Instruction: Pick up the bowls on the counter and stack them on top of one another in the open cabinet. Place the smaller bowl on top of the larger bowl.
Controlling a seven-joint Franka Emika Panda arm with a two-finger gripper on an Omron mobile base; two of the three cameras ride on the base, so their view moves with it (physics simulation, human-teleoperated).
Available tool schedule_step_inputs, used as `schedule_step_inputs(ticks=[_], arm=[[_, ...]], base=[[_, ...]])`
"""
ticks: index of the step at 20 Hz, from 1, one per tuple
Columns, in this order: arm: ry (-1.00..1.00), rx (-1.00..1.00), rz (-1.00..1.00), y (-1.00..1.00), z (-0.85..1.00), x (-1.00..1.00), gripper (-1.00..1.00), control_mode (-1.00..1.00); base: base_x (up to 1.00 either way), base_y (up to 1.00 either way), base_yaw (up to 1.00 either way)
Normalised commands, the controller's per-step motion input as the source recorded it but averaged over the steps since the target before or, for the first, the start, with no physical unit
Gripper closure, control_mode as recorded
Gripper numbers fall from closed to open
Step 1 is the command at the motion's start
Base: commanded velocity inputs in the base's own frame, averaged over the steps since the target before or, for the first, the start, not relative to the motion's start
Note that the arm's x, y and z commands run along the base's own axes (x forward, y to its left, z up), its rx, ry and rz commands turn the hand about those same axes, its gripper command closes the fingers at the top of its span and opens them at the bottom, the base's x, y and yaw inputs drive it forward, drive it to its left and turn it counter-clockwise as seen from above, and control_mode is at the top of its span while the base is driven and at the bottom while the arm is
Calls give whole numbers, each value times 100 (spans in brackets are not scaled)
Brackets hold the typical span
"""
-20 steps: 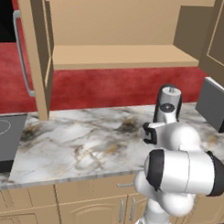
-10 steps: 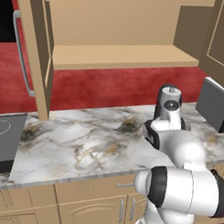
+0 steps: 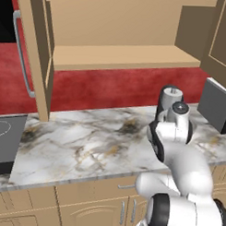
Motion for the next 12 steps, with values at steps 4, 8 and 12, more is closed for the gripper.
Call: schedule_step_inputs(ticks=[4,8,12], arm=[[-4,0,0,3,42,-25,100,-100],[0,0,0,4,42,-30,100,-100],[2,-2,0,5,41,-36,100,-100]], base=[[0,0,0],[0,0,0],[0,0,0]])
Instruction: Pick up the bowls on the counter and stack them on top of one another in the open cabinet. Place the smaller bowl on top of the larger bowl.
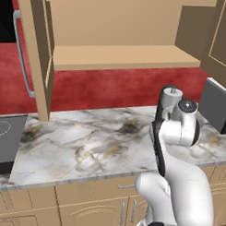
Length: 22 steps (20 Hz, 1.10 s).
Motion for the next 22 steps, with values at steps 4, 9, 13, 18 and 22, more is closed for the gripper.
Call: schedule_step_inputs(ticks=[4,9,13,18,22], arm=[[6,-1,3,7,42,-37,100,-100],[4,0,7,12,43,-36,100,-100],[2,0,10,18,41,-36,100,-100],[0,0,14,19,36,-39,100,-100],[0,-1,19,20,30,-38,100,-100]], base=[[0,0,0],[0,0,0],[0,0,0],[0,0,0],[0,0,0]])
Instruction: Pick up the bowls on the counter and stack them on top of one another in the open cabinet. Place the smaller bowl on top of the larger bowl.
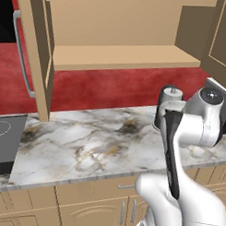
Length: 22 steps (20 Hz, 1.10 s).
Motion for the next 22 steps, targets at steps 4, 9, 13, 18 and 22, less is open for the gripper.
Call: schedule_step_inputs(ticks=[4,9,13,18,22], arm=[[0,-3,21,19,26,-38,100,-100],[0,-1,23,15,30,-25,100,-100],[-2,0,21,10,39,-3,100,-100],[-4,0,17,11,47,0,100,-100],[-5,0,15,17,43,0,100,-100]], base=[[0,0,0],[0,0,0],[0,0,0],[0,0,0],[0,0,0]])
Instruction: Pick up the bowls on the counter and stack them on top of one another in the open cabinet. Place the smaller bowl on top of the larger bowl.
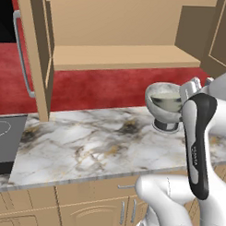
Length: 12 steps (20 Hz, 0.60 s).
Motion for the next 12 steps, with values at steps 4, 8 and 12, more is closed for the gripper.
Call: schedule_step_inputs(ticks=[4,8,12], arm=[[-7,0,12,27,32,0,100,-100],[-9,-1,5,35,21,-1,100,-100],[-11,-1,0,30,21,0,100,-100]], base=[[0,0,0],[0,0,0],[0,0,0]])
